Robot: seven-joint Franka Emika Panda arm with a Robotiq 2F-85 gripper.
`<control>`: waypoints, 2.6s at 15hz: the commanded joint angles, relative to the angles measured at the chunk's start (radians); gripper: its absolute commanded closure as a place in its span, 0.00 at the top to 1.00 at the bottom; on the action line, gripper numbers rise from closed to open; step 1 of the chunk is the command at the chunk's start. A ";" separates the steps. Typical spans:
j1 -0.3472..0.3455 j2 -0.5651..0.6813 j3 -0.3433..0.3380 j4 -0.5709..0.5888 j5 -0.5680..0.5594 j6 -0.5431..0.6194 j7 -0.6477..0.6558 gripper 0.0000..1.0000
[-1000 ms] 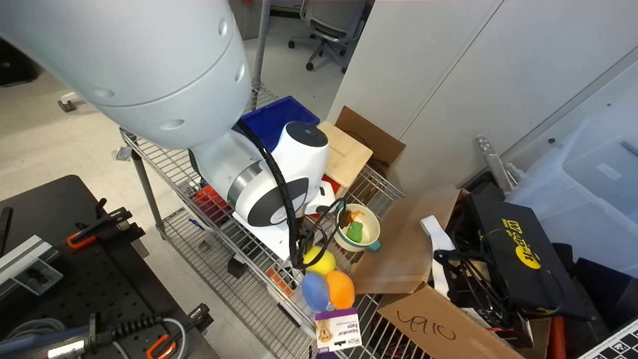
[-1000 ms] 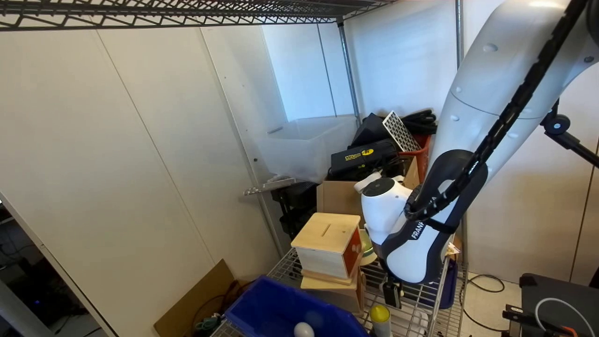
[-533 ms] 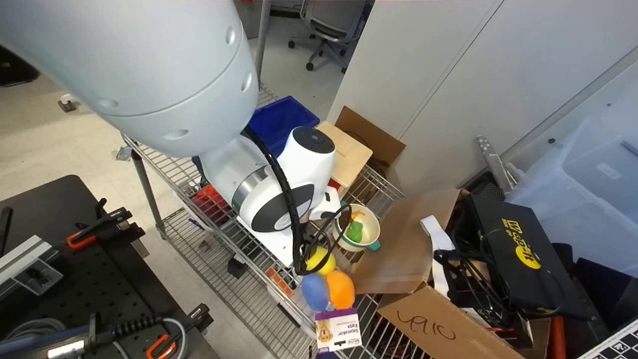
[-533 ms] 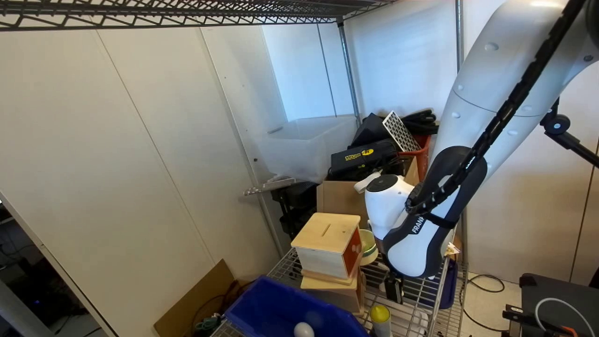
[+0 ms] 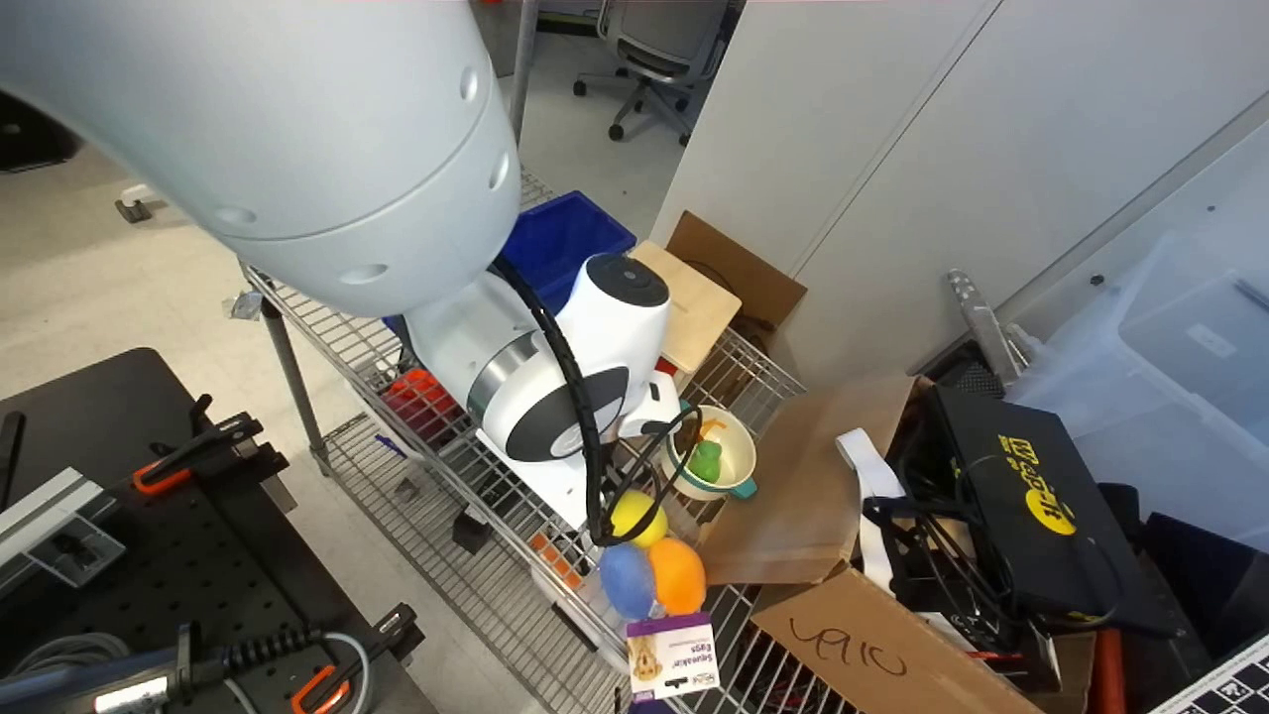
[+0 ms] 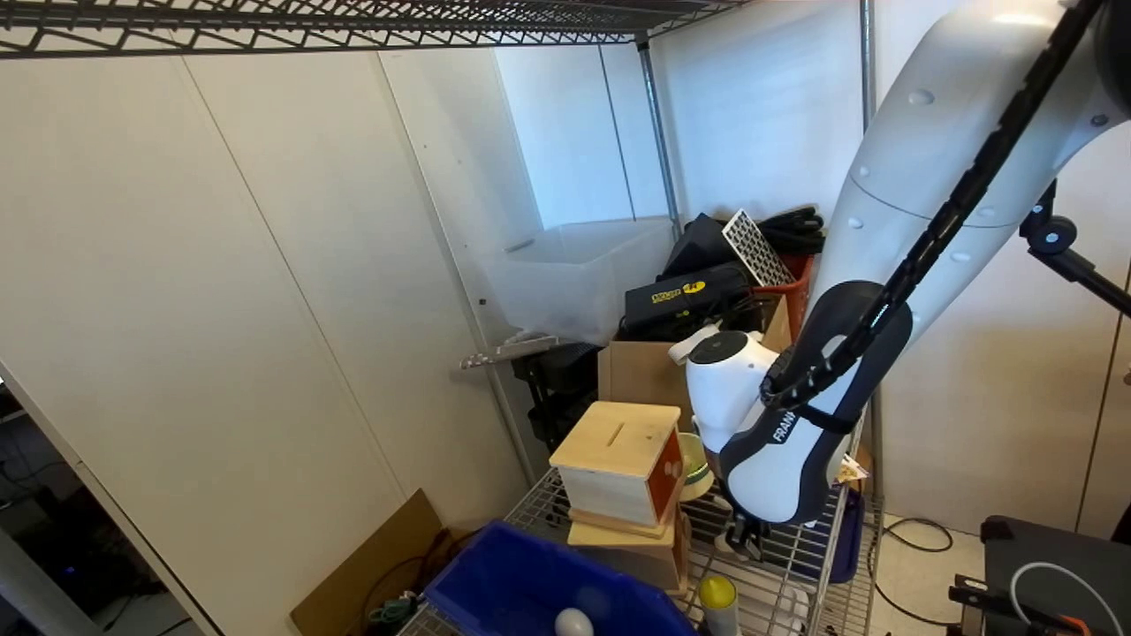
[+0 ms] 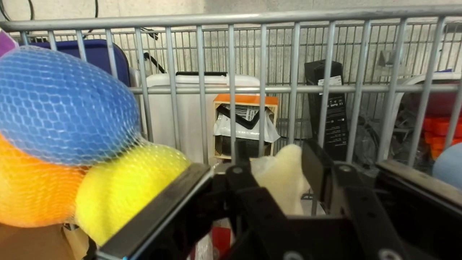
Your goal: Remove the white object from the tray, put it on the shelf, and then put it in the bowl
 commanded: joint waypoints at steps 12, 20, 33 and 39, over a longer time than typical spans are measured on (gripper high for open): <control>-0.007 0.036 0.012 0.067 0.033 -0.059 -0.012 0.48; 0.004 0.031 0.001 0.077 0.027 -0.045 0.002 1.00; -0.012 0.062 0.031 0.113 0.053 0.005 0.006 1.00; -0.010 0.081 0.042 0.115 0.064 0.000 0.005 1.00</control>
